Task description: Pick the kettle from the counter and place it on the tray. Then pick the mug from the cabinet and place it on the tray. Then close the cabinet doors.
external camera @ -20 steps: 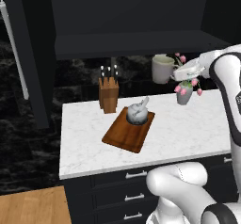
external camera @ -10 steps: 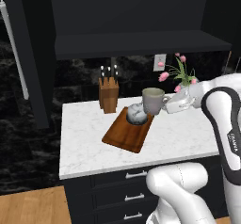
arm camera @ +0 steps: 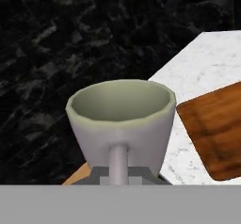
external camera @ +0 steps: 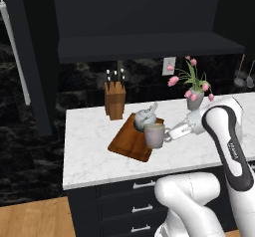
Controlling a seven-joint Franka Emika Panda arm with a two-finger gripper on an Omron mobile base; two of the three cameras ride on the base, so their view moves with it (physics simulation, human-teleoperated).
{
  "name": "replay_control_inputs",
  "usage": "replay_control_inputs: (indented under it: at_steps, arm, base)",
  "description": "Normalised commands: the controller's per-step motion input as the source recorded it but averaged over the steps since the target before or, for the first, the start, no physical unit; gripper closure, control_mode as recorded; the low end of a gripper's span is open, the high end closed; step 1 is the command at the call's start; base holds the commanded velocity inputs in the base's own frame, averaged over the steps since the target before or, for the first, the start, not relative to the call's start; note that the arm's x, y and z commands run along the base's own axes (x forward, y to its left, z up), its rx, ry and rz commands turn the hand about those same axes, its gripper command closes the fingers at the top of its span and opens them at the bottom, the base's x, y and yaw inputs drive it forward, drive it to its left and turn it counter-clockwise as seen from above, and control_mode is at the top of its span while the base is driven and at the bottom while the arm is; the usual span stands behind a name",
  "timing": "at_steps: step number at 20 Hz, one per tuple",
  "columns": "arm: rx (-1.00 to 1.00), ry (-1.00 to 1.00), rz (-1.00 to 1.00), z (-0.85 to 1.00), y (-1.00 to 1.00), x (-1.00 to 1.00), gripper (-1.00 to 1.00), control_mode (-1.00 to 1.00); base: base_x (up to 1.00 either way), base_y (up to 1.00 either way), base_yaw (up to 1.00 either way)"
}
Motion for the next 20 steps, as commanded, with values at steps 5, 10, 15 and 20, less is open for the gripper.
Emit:
replay_control_inputs:
  at_steps: [5, 10, 15, 20]
  arm:
    - [0.04, 0.01, 0.03, -0.63, 0.02, 0.51, 1.0, -1.0]
    - [0.01, -0.34, 0.01, -0.26, 0.13, 0.16, 1.0, -1.0]
    - [-0.02, -0.2, 0.02, -0.19, 0.14, 0.18, 1.0, -1.0]
    - [-0.07, 0.0, 0.0, -0.16, 0.02, 0.47, 1.0, -1.0]
  base:
    - [0.0, 0.0, 0.0]
    - [0.0, 0.0, 0.0]
    - [0.0, 0.0, 0.0]
    - [0.0, 0.0, 0.0]
